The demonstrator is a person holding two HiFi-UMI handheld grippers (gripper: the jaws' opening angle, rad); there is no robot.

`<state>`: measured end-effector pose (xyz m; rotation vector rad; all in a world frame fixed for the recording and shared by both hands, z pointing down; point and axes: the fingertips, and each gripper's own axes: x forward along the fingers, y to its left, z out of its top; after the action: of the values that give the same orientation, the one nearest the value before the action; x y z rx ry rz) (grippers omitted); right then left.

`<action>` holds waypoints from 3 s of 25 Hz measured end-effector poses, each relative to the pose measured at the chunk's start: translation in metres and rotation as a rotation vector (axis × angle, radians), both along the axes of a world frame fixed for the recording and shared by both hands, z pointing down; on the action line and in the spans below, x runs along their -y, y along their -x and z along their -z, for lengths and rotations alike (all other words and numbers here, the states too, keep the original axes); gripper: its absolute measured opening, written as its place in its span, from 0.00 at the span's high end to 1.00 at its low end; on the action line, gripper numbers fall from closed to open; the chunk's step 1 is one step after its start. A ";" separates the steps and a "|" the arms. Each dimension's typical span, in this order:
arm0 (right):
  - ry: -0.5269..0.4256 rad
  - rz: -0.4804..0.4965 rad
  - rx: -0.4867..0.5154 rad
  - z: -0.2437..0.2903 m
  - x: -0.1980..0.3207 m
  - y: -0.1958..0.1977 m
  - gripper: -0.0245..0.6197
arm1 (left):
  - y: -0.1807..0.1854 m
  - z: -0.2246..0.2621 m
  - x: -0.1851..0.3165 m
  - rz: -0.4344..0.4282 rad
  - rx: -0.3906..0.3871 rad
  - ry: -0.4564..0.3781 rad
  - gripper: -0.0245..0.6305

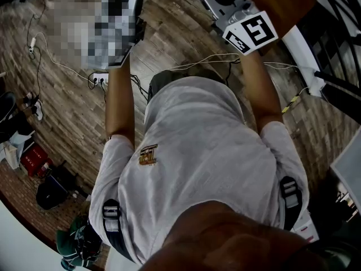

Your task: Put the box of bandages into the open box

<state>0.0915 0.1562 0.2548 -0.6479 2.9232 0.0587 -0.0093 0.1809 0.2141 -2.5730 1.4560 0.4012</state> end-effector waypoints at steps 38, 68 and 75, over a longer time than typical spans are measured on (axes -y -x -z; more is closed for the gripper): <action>0.027 -0.227 -0.085 -0.011 0.254 0.176 0.91 | 0.189 -0.010 0.271 -0.221 -0.002 0.000 0.80; 0.091 -0.474 -0.142 -0.053 0.433 0.166 0.91 | 0.170 -0.088 0.493 -0.566 0.387 0.128 0.80; 0.105 -0.464 -0.169 -0.069 0.468 0.140 0.91 | 0.122 -0.139 0.540 -0.639 0.609 0.200 0.80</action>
<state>-0.0487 -0.3114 0.3233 -1.3881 2.8758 0.0110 -0.1312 -0.3595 0.3531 -2.8859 0.4809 -0.4617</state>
